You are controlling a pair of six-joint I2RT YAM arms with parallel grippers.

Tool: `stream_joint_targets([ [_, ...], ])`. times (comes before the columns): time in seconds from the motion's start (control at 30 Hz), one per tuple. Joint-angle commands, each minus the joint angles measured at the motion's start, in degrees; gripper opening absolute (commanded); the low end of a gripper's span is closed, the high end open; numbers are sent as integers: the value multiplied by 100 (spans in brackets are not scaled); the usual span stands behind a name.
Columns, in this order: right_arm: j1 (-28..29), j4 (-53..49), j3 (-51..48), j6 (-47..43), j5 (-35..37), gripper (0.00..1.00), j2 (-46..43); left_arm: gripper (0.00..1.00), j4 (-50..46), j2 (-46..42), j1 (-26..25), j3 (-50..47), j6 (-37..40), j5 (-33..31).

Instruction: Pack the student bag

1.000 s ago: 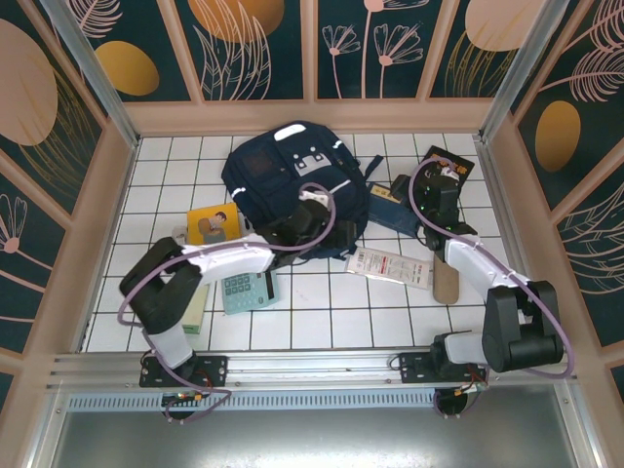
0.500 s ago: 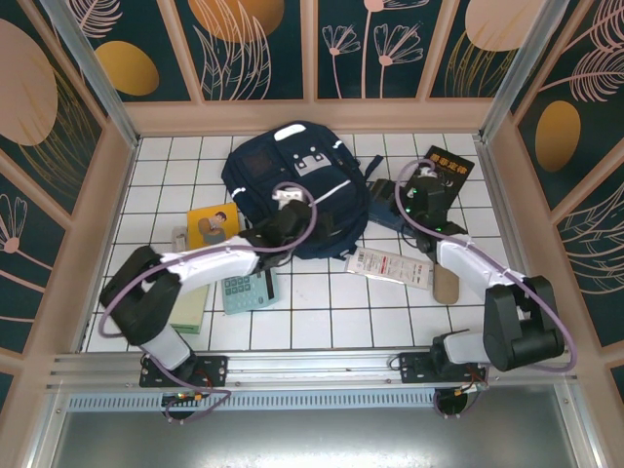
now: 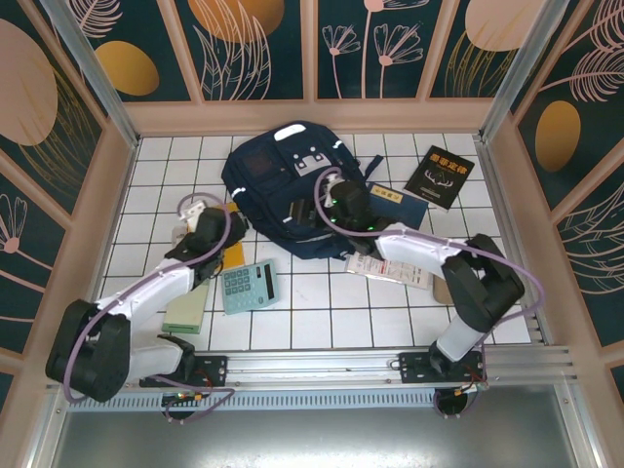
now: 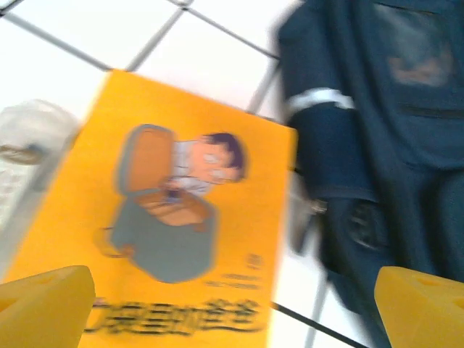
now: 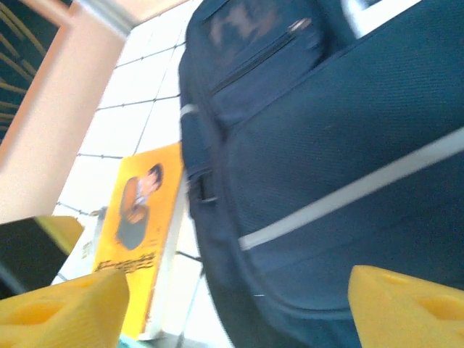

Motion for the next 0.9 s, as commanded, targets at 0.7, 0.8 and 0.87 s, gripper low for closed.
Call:
stream_joint_targets([
  [0.7,1150,-24,2203,190,-691,43,2640,98,828,271,1627,-1022,-205,2086],
  [0.8,1159,-112,2277,147,-635,40,2726,97,709,168,1634,-1025,-225,2108],
  [0.87,1160,-140,2302,120,-595,40,2766,97,486,-11,1634,-991,-241,1985],
])
